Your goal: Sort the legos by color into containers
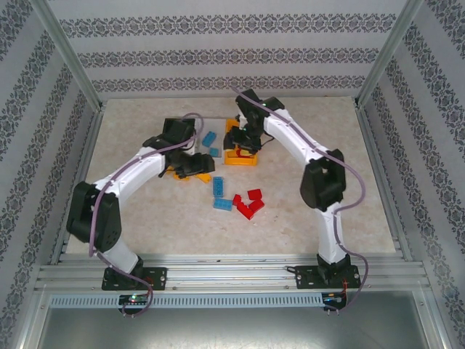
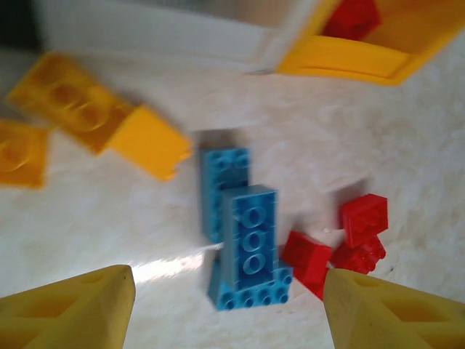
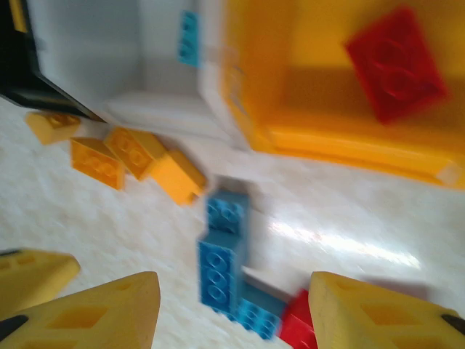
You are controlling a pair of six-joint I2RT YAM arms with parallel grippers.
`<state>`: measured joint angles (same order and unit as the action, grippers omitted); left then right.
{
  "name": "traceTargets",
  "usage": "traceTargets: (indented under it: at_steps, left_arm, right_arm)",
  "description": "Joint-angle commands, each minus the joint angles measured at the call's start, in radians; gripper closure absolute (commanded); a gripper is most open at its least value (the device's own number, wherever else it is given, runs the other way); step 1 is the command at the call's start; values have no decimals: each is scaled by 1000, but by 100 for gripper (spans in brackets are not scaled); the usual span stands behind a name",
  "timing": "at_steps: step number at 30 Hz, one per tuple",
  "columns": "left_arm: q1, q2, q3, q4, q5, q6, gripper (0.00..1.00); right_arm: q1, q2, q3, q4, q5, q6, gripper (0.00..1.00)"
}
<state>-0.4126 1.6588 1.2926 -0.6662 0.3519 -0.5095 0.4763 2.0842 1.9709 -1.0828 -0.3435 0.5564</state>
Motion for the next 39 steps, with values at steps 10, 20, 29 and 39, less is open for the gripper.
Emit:
traceTargets:
  at_steps: [10,20,29,39]
  left_arm:
    - [-168,221,199,-242,-161,131,33]
    - [-211,310,234,-243,-167,103,40]
    - [-213,349,230,-253,-191,95,65]
    - [-196,293,274,-310,-224,114,76]
  right_arm:
    - [-137,-358,-586,141,69,16,43]
    - [-136,-400,-714,183,51,16,44]
    - [-120,-367,-742,213,12,8,43]
    - [-21,-209,-649,205,29,-23,38]
